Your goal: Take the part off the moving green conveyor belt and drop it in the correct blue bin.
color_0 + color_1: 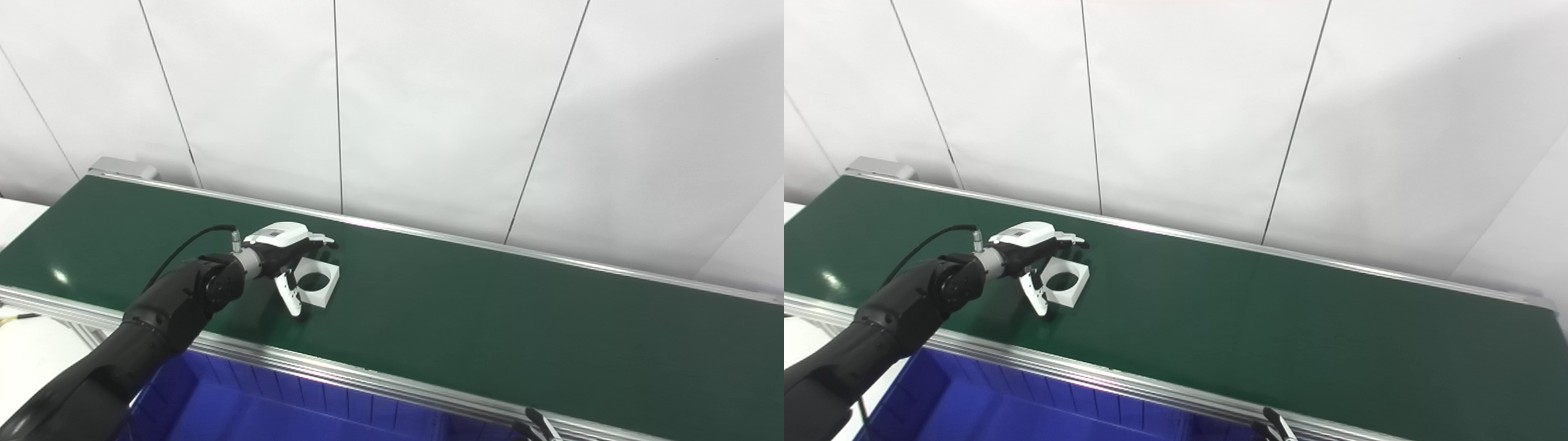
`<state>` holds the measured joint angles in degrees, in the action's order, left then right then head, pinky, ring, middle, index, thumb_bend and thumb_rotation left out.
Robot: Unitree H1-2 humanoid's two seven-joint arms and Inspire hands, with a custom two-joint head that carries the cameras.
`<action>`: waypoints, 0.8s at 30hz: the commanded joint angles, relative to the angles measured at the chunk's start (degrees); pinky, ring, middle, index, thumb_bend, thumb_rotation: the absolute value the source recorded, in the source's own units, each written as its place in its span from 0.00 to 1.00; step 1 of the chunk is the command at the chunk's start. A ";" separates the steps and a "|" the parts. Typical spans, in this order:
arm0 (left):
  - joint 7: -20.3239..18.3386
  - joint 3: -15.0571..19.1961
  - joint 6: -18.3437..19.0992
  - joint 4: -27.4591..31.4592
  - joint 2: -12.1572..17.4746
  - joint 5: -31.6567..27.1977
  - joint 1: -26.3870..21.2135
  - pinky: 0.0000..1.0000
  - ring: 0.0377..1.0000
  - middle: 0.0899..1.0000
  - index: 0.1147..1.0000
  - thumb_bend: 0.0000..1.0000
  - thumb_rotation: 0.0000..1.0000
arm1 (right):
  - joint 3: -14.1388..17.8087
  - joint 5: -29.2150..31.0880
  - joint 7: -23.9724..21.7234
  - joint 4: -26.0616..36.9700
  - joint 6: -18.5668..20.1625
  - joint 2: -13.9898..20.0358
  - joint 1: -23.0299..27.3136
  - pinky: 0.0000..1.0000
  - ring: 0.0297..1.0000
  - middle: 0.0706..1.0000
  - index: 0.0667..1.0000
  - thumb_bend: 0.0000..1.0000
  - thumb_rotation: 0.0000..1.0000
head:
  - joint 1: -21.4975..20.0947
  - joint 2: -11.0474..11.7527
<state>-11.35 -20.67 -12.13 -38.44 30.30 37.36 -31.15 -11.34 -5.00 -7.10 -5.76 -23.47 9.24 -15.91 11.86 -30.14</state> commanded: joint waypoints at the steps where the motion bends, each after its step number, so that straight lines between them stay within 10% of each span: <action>1: 2.87 0.76 -0.86 -0.81 -0.15 -0.48 -2.09 0.82 0.88 0.90 0.85 0.80 0.00 | 0.19 1.00 -0.21 2.41 -3.31 0.06 -0.33 0.74 0.83 0.85 0.95 0.93 0.28 | -0.26 -0.33; 11: 11.55 -1.02 -5.75 -7.35 -3.73 0.61 -2.56 0.48 0.51 0.47 0.42 0.51 0.00 | 0.46 0.62 0.25 3.63 -3.13 -0.25 -1.12 0.73 0.82 0.85 0.94 0.93 0.28 | -0.57 -0.88; 24: 9.40 4.98 -5.44 2.05 -1.56 -6.79 0.69 0.42 0.42 0.43 0.43 0.51 0.00 | 0.30 -0.11 0.70 4.05 -3.16 -1.42 -1.11 0.72 0.81 0.84 0.94 0.93 0.29 | -3.63 -2.56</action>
<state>-2.77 -17.73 -16.92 -39.56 26.47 33.12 -29.21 -11.21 -5.28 -6.71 -3.84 -23.47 8.23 -17.20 9.14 -32.26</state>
